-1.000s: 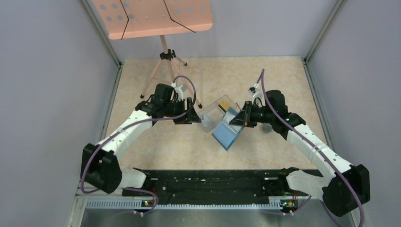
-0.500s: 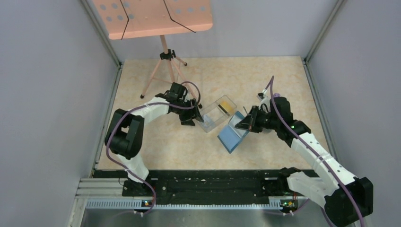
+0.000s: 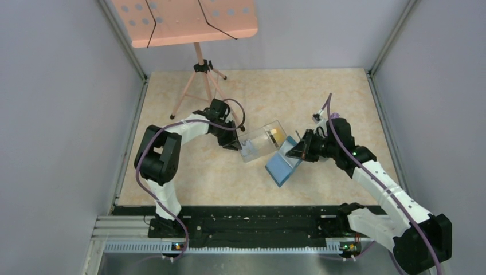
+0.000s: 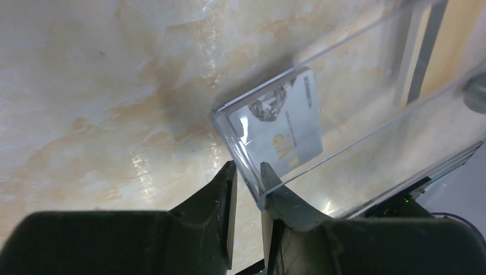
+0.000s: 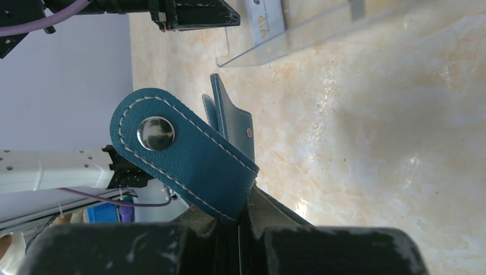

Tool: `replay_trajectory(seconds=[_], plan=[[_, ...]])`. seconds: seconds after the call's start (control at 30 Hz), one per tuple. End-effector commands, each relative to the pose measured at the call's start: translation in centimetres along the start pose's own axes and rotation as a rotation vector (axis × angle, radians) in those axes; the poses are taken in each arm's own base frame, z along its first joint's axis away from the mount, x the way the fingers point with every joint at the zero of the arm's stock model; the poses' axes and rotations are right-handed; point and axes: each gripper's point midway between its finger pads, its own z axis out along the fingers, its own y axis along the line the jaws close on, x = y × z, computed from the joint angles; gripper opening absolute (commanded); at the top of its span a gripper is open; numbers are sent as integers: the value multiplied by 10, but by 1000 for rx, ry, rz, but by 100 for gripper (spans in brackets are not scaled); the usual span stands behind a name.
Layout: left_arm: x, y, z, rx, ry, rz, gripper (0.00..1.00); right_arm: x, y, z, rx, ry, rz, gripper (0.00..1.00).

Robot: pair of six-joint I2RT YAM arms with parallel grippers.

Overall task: Put the credit cards into the card holder
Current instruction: Move the storage box to the center of the board.

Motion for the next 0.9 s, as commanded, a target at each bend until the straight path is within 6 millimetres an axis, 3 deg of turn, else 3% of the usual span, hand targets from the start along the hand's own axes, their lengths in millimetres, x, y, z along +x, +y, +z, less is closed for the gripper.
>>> replay_trajectory(seconds=[0.0,0.17,0.53,0.7,0.87], plan=[[-15,22,-16,-91,-64,52,23,-9,1,1,10,-24,-10,0],[-15,45,-33,-107,-77,55,14,-12,-2,5,26,-21,-16,0],[10,86,-85,-179,-23,208,14,-18,-10,24,9,-39,-11,0],[18,105,-109,-213,-32,209,16,-19,-24,39,-13,-115,72,0],[22,114,-117,-238,-44,187,17,-23,-47,46,-2,-244,151,0]])
